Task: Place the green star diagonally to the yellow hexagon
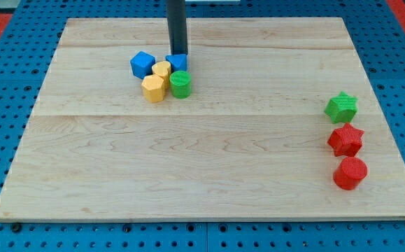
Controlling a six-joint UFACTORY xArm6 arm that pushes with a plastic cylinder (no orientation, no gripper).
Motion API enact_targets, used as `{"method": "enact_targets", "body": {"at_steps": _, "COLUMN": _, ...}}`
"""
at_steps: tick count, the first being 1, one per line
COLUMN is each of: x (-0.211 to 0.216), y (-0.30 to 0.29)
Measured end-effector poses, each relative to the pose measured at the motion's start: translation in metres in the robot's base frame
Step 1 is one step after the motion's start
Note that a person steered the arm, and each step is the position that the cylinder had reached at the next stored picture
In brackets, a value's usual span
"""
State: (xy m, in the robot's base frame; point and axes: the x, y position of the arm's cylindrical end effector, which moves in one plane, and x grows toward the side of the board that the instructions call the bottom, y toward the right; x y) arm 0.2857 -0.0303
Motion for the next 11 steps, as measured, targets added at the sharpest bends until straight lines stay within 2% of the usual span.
{"method": "enact_targets", "body": {"at_steps": 1, "x": -0.006, "y": 0.134}}
{"method": "enact_targets", "body": {"at_steps": 2, "x": 0.054, "y": 0.260}}
{"method": "enact_targets", "body": {"at_steps": 3, "x": 0.119, "y": 0.290}}
{"method": "enact_targets", "body": {"at_steps": 4, "x": 0.136, "y": 0.297}}
{"method": "enact_targets", "body": {"at_steps": 5, "x": 0.160, "y": 0.238}}
{"method": "enact_targets", "body": {"at_steps": 7, "x": 0.193, "y": 0.067}}
{"method": "enact_targets", "body": {"at_steps": 8, "x": 0.206, "y": 0.096}}
{"method": "enact_targets", "body": {"at_steps": 9, "x": 0.216, "y": 0.025}}
{"method": "enact_targets", "body": {"at_steps": 10, "x": 0.215, "y": -0.094}}
{"method": "enact_targets", "body": {"at_steps": 11, "x": 0.216, "y": -0.122}}
